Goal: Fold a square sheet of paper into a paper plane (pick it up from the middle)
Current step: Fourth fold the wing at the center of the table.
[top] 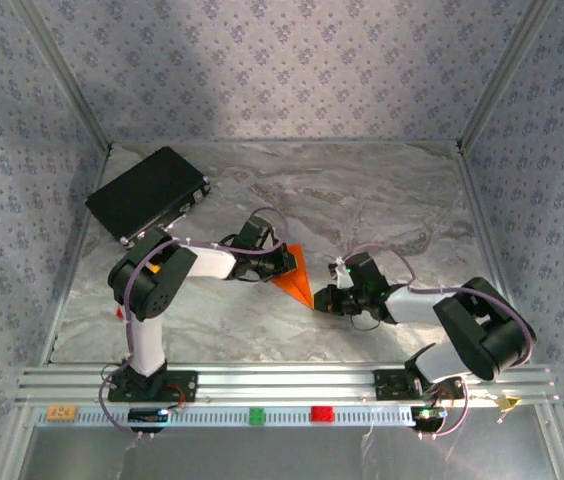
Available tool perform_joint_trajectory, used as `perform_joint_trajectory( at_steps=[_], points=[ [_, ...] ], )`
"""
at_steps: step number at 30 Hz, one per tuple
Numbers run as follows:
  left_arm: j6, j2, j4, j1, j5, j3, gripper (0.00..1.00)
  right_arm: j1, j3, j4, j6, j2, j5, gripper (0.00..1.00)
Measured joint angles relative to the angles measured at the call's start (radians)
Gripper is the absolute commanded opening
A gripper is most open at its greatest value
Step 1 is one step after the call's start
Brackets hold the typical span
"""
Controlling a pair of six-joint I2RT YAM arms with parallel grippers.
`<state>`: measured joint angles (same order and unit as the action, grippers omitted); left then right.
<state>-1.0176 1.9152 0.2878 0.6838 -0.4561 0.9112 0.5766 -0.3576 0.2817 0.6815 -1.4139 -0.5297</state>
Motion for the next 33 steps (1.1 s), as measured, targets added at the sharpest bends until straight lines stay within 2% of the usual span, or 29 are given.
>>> perform_joint_trajectory(
  at_steps=[5, 11, 17, 24, 33],
  points=[
    [0.000, 0.000, 0.000, 0.000, 0.000, 0.000, 0.03, 0.000, -0.010, -0.109, 0.002, 0.086, 0.019, 0.17],
    [0.000, 0.000, 0.000, 0.000, 0.000, 0.000, 0.02, 0.002, -0.117, -0.190, -0.022, 0.130, 0.021, 0.04],
    [0.000, 0.000, 0.001, 0.000, 0.000, -0.001, 0.02, 0.053, -0.262, -0.202, -0.049, 0.013, 0.018, 0.01],
    [0.000, 0.000, 0.001, 0.000, 0.000, -0.001, 0.02, 0.123, -0.337, -0.237, -0.080, -0.118, 0.046, 0.00],
    [0.000, 0.000, 0.001, 0.000, 0.000, -0.001, 0.02, 0.118, -0.357, -0.253, -0.097, -0.172, 0.072, 0.00]
  ],
)
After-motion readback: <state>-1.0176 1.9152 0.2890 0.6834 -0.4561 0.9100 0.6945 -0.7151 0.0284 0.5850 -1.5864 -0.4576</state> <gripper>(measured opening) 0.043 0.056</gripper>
